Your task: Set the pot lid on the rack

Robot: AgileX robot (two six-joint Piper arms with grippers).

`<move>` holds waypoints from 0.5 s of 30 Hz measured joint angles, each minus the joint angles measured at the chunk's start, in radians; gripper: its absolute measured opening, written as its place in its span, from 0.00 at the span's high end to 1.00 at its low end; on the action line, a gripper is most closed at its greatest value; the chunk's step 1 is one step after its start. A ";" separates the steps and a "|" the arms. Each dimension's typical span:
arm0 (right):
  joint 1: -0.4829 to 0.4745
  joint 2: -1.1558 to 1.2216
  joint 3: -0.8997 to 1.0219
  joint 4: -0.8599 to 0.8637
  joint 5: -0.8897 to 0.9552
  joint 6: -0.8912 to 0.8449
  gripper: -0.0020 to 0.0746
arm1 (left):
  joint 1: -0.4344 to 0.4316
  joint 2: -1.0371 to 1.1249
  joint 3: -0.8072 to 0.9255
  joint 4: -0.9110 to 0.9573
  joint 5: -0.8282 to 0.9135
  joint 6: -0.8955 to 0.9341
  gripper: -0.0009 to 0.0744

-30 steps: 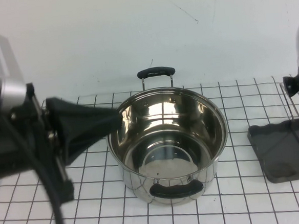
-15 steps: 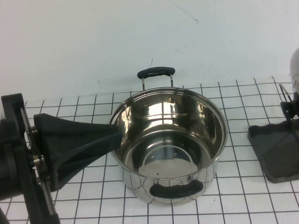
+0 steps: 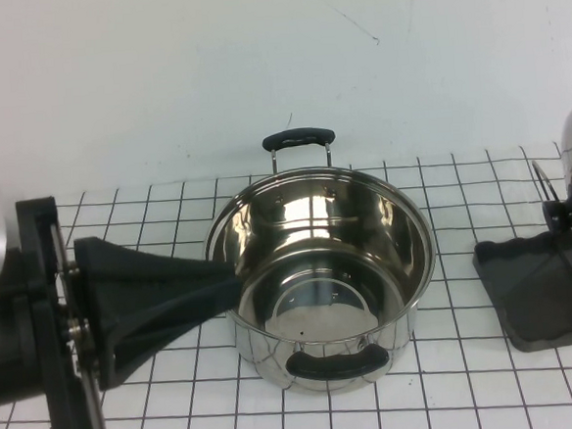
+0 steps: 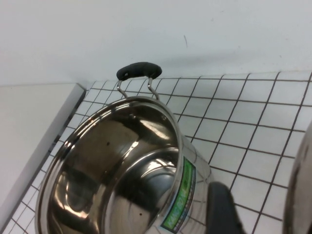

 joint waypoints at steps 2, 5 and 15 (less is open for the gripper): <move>-0.002 0.000 0.000 0.000 -0.001 0.000 0.48 | 0.000 0.000 0.000 0.000 -0.022 0.000 0.99; -0.026 0.000 0.000 -0.012 0.001 0.000 0.48 | 0.000 0.000 0.000 0.000 -0.049 0.002 0.99; -0.130 0.000 0.000 -0.056 0.062 0.026 0.48 | 0.000 -0.018 0.002 0.000 0.030 -0.004 0.99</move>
